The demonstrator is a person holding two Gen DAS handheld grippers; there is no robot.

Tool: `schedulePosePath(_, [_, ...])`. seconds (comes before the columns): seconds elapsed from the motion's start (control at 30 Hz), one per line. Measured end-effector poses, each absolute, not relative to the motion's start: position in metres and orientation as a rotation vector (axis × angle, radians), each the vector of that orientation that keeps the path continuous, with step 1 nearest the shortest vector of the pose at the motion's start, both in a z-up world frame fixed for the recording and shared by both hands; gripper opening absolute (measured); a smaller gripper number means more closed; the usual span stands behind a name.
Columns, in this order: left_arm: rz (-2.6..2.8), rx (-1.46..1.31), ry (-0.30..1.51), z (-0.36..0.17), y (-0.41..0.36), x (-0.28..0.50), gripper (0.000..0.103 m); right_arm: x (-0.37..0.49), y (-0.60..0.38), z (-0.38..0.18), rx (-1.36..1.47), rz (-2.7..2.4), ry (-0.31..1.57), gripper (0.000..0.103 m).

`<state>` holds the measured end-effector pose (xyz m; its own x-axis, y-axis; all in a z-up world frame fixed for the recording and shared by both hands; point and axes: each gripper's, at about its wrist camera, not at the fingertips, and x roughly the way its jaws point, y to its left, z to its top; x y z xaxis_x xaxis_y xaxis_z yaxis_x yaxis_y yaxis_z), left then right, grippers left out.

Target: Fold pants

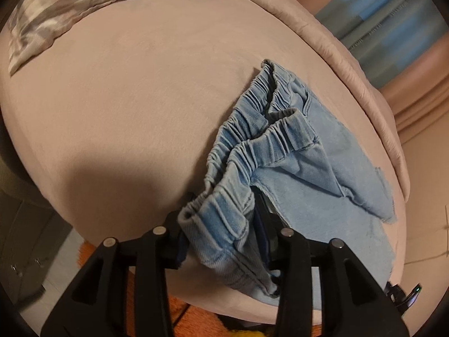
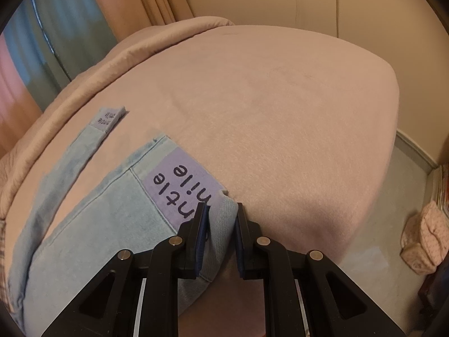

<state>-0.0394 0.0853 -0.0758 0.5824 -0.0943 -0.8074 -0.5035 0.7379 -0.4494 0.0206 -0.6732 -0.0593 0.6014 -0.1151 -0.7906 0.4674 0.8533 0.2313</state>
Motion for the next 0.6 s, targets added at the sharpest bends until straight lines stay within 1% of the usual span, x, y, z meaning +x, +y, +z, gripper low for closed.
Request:
schedulePosePath(0.07, [0.26,-0.73,0.939,-0.072,0.082,-0.045,0.05,0.021,-0.672,-0.059,0.437,-0.355,0.867,0.014])
schedulePosePath(0.1, [0.257,-0.726,0.946,-0.069,0.08,-0.047,0.056,0.022,-0.672,-0.059,0.438,-0.358,0.868,0.014])
schedulePosePath(0.17, [0.279,-0.682,0.967,-0.059,0.072,-0.052,0.061,0.022,-0.672,-0.059,0.442,-0.361,0.869,0.014])
schedulePosePath(0.2, [0.297,-0.652,0.968,-0.053,0.069,-0.053,0.065,0.022,-0.672,-0.059,0.443,-0.363,0.869,0.014])
schedulePosePath(0.23, [0.312,-0.612,0.95,-0.045,0.064,-0.055,0.071,0.023,-0.671,-0.059,0.443,-0.364,0.87,0.014])
schedulePosePath(0.3, [0.312,-0.564,0.883,-0.026,0.057,-0.061,0.076,0.024,-0.67,-0.059,0.438,-0.37,0.871,0.014])
schedulePosePath(0.33, [0.302,-0.552,0.851,-0.016,0.054,-0.064,0.083,0.024,-0.67,-0.059,0.437,-0.375,0.869,0.014])
schedulePosePath(0.37, [0.285,-0.552,0.823,-0.009,0.052,-0.066,0.085,0.024,-0.669,-0.059,0.437,-0.379,0.869,0.014])
schedulePosePath(0.4, [0.255,-0.56,0.788,0.0,0.048,-0.067,0.086,0.025,-0.668,-0.059,0.436,-0.386,0.867,0.014])
schedulePosePath(0.5, [0.175,-0.584,0.761,0.008,0.036,-0.061,0.086,0.026,-0.664,-0.059,0.417,-0.404,0.865,0.014])
schedulePosePath(0.6, [0.119,-0.56,0.788,0.003,0.014,-0.044,0.086,0.028,-0.661,-0.059,0.395,-0.418,0.866,0.015])
